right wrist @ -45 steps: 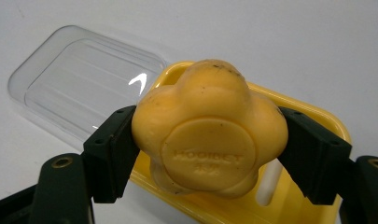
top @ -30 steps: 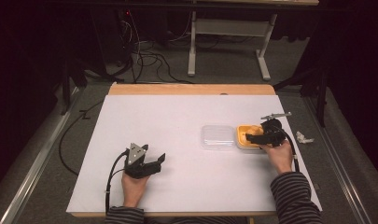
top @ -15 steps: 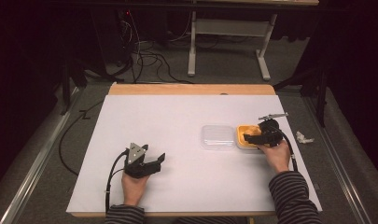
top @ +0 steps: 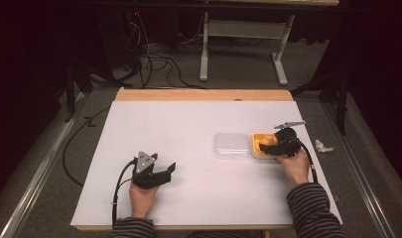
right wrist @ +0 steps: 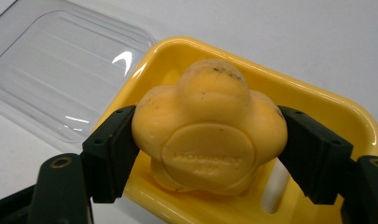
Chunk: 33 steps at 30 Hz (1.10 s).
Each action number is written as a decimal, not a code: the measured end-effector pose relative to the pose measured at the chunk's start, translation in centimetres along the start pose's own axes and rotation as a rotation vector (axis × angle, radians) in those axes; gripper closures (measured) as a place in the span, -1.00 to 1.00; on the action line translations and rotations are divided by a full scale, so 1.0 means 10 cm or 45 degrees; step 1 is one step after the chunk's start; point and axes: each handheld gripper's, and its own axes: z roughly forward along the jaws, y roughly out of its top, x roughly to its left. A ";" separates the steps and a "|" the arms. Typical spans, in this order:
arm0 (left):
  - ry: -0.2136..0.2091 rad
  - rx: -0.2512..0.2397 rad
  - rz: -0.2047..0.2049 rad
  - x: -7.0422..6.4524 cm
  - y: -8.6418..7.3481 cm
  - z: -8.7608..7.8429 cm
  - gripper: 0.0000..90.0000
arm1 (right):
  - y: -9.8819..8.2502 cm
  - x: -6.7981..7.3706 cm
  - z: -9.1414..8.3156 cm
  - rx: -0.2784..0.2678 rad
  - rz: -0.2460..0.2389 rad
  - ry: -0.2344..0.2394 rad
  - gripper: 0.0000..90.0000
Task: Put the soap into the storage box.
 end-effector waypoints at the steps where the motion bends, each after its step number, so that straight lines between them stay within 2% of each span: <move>1: -0.003 0.002 0.007 0.00 0.00 0.00 -0.51 | 0.00 0.01 -0.01 0.004 -0.001 -0.004 -0.44; 5: -0.005 -0.007 0.035 -0.01 -0.01 -0.01 -0.51 | -0.01 0.02 0.02 -0.005 0.010 -0.010 -0.44; 10: 0.018 -0.003 -0.007 0.01 0.01 0.00 -0.52 | -0.01 0.02 0.03 -0.006 0.023 -0.003 -0.44; 11: 0.027 -0.004 0.012 0.01 0.00 0.01 -0.52 | -0.01 0.03 0.04 -0.003 0.017 -0.011 -0.45; 18: 0.020 -0.006 -0.003 0.01 0.01 0.01 -0.54 | -0.01 0.05 0.06 0.014 0.032 -0.023 -0.45; 19: 0.019 -0.006 -0.003 0.01 0.00 0.01 -0.54 | -0.01 0.05 0.05 0.011 0.038 -0.053 -0.48; 22: 0.013 -0.003 -0.004 0.01 0.01 0.00 -0.54 | -0.01 0.06 0.02 0.010 0.044 -0.056 -0.53; 33: 0.016 -0.003 -0.003 0.01 0.01 0.01 -0.54 | -0.03 0.07 -0.24 -0.109 0.048 -0.036 -0.57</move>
